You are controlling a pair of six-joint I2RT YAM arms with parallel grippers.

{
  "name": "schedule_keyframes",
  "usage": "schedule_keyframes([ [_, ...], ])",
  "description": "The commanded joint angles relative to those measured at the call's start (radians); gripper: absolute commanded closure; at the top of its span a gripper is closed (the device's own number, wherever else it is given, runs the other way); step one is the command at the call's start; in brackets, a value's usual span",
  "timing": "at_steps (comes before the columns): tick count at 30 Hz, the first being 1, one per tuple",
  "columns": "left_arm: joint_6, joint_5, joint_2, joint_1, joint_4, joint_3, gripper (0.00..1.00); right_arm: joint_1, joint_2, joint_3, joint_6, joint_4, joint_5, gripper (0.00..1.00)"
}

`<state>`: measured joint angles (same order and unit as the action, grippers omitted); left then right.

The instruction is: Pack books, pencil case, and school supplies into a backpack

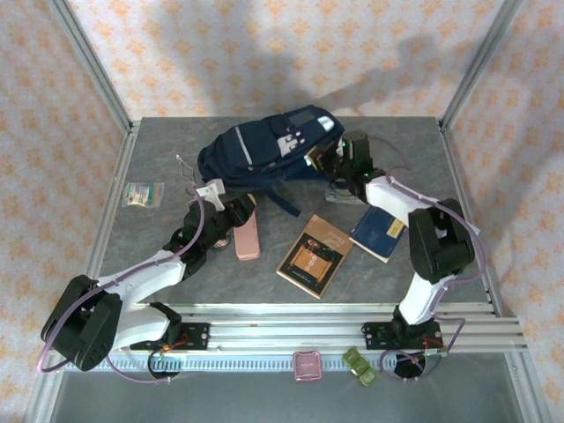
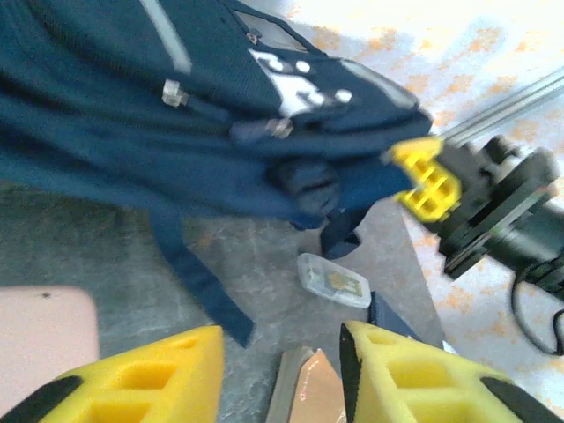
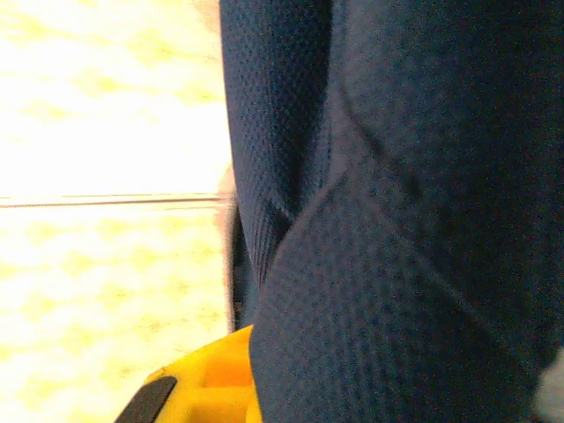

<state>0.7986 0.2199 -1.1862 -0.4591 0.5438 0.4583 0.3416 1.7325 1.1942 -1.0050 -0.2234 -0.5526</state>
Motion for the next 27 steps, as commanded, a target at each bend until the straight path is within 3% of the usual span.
schedule_keyframes([
  [1, -0.028, 0.042, -0.032, -0.02, 0.08, 0.044, 0.64, -0.006, -0.119, 0.055, -0.102, -0.072, 0.084, 1.0],
  [4, -0.042, 0.026, -0.066, -0.062, 0.146, 0.052, 0.62, -0.002, -0.147, 0.032, -0.177, -0.1, 0.114, 1.0],
  [10, -0.097, -0.071, -0.185, -0.182, 0.389, 0.056, 0.45, 0.012, -0.18, 0.01, -0.232, -0.104, 0.176, 1.0],
  [19, -0.1, -0.01, -0.443, -0.172, 0.743, 0.143, 0.34, 0.025, -0.189, -0.005, -0.256, -0.114, 0.169, 1.0],
  [27, -0.166, 0.002, -0.562, -0.12, 0.729, 0.254, 0.31, 0.037, -0.194, -0.007, -0.271, -0.141, 0.144, 1.0],
])
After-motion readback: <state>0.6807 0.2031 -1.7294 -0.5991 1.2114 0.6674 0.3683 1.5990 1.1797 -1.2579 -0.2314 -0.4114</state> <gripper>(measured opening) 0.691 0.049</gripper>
